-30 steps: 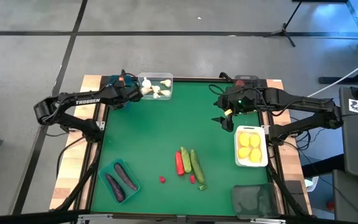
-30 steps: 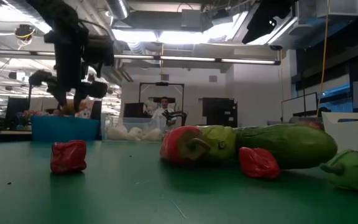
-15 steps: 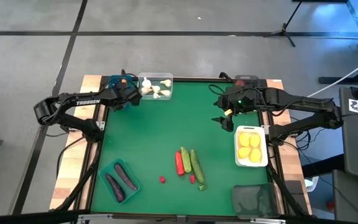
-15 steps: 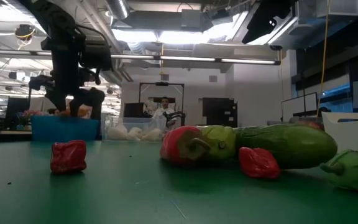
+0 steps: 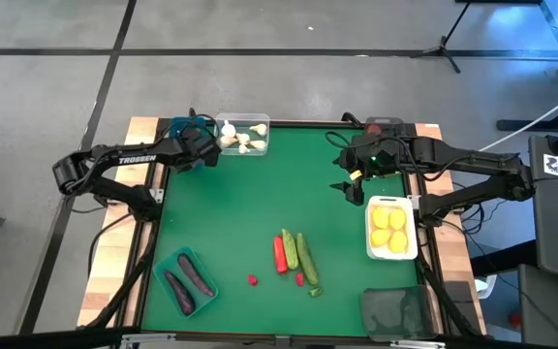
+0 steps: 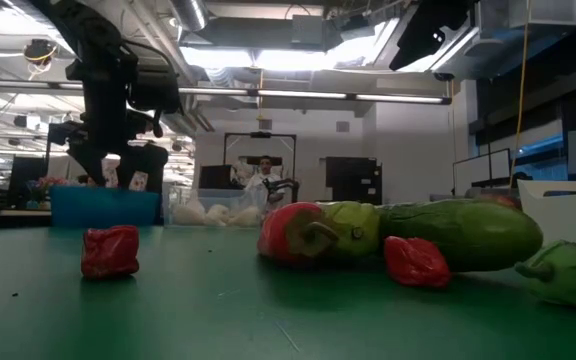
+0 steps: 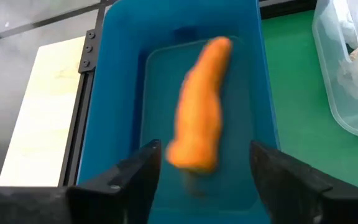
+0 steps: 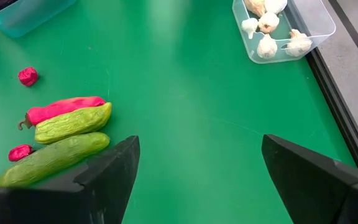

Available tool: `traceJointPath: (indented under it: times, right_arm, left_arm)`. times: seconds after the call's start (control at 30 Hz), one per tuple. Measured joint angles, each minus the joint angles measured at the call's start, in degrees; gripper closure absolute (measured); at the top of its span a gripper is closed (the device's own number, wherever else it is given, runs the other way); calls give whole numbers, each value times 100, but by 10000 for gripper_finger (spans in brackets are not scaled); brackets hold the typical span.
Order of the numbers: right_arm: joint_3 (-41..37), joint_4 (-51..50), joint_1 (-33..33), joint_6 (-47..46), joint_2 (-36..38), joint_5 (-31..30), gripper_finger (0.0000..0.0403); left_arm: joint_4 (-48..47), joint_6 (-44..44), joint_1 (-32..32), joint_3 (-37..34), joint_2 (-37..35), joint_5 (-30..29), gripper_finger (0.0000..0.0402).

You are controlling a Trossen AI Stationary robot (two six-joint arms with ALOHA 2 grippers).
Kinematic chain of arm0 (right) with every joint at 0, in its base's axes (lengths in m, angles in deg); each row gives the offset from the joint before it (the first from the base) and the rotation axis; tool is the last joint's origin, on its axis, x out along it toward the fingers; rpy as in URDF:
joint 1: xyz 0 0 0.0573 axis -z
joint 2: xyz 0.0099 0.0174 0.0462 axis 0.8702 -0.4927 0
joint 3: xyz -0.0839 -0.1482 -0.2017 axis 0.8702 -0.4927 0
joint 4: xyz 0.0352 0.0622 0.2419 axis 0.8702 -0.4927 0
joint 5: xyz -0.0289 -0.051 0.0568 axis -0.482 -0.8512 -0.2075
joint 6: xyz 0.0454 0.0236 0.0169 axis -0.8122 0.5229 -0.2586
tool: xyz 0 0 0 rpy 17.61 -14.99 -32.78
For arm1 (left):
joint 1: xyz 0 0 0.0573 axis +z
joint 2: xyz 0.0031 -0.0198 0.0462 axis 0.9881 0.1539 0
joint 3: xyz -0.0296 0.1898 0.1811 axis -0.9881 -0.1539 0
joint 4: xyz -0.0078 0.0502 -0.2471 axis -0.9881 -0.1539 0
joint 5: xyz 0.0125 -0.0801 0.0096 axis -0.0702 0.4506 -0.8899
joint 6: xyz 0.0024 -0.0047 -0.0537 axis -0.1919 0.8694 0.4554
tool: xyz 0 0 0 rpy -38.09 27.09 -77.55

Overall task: Sort produce into baskets
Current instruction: Put the red bell pepper into the blue bin

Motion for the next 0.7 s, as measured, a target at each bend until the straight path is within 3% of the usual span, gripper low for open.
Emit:
traceJointPath:
  times: [0.13,0.33,0.57,0.7]
  right_arm:
    - [0,0,-1,-2,0,0,68]
    - [0,0,0,-1,0,0,68]
    - [0,0,0,-2,0,0,68]
    - [0,0,-1,-2,0,0,68]
  left_arm:
    - [-3,-3,-94,0,0,17,142]
    - [-40,-295,-465,196,-140,335,145]
    - [-29,-1076,-1218,663,-595,1210,148]
    - [-35,-1459,-1723,822,-895,1309,148]
